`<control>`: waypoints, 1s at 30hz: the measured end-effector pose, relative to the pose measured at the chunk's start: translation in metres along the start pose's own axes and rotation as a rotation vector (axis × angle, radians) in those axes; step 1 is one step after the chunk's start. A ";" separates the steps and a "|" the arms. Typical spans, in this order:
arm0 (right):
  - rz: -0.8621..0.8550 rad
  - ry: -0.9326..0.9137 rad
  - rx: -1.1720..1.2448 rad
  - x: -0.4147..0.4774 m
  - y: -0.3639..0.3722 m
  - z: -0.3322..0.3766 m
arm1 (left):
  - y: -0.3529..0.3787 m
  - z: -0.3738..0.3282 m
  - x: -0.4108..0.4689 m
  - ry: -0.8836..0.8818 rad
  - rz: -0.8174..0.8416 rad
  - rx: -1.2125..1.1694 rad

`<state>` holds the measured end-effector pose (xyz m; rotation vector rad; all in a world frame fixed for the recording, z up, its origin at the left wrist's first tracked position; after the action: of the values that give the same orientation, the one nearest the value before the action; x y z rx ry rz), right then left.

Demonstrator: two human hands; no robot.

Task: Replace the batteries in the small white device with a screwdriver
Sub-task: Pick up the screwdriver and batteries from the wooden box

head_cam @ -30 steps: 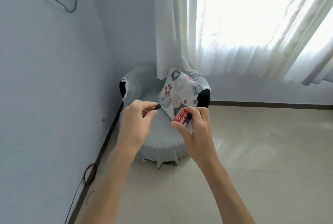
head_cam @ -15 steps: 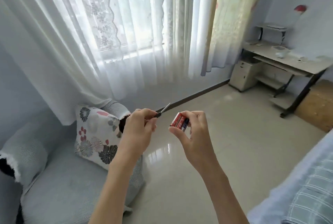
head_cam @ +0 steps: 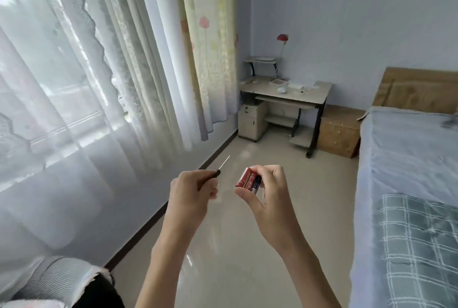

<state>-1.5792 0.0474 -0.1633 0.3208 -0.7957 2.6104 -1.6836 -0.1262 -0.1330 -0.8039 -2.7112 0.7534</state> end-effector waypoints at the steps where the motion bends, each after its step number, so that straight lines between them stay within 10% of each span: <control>1: -0.015 0.022 -0.031 0.009 -0.003 -0.008 | 0.003 0.000 0.017 0.012 0.014 -0.004; 17: -0.206 0.105 -0.057 0.286 -0.144 -0.223 | 0.114 -0.040 0.393 0.086 -0.016 -0.169; 30: -0.234 0.141 -0.123 0.377 -0.213 -0.300 | 0.168 -0.047 0.531 0.070 0.004 -0.280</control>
<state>-1.8572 0.4950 -0.1820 0.1804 -0.8136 2.3264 -2.0320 0.3098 -0.1517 -0.8751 -2.7875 0.3419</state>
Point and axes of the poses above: each hand's wrist, its own x-axis towards the middle knuckle, its own y-axis out of the palm, z = x × y, the point moved 9 cm from there along x, towards the middle knuckle, and after that the axes turned 13 degrees about z, right-handed, at the moved point
